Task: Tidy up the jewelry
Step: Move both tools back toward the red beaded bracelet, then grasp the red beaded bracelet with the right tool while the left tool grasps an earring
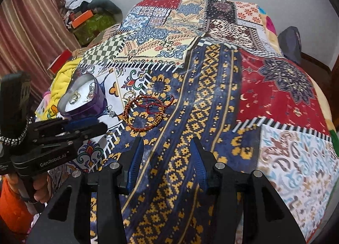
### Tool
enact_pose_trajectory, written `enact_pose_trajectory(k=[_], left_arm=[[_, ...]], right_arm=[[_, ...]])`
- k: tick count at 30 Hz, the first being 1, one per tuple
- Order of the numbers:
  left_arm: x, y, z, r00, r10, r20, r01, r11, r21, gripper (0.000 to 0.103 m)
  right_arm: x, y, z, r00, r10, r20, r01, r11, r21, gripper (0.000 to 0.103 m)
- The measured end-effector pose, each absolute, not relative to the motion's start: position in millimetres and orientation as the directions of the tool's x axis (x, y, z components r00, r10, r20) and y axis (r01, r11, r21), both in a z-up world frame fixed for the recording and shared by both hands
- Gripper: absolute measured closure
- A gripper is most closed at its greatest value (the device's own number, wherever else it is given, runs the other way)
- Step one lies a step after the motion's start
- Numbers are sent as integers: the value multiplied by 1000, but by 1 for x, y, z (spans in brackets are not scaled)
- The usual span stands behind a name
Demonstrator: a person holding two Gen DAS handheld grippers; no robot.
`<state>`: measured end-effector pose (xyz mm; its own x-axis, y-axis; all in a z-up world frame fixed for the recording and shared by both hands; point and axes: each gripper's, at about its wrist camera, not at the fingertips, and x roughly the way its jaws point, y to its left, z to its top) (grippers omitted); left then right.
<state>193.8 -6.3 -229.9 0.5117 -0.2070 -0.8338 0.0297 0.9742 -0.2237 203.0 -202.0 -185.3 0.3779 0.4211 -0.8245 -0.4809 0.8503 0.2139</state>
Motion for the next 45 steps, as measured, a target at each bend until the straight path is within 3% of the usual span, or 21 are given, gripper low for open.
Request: enact_pose_trajectory(k=[19,21,26,32,37,39,45], left_arm=[[228,-15,-240,539,-180,-823,62,983,-174,74],[228,-17,-241,543,-172,-822,64,984,-164,76],[227,-15,-243,554,-163,-817,46,985,-165,92],[225,-6,-243,555,-197,-808,39,977,-212,92],[220,-13,-242,561,-175,-809,48,983,-179,92],[219,-12,-242,560,-182,-808,47,981,-188,92],[212,-8,-240,556,-195,-808,31,976,-215,92]], right_arm=[[221,-182,-201,310,466,-829,-546,801,247,61],[225,-180,-203,296,474,-829,-547,796,260,61],[233,-173,-208,270,477,-836,-552,788,271,61],[241,-167,-214,273,470,-839,-547,793,267,62],[237,-162,-215,315,436,-843,-551,807,211,76],[236,-162,-215,318,437,-842,-547,809,213,88],[233,-162,-214,313,436,-844,-524,820,229,97]])
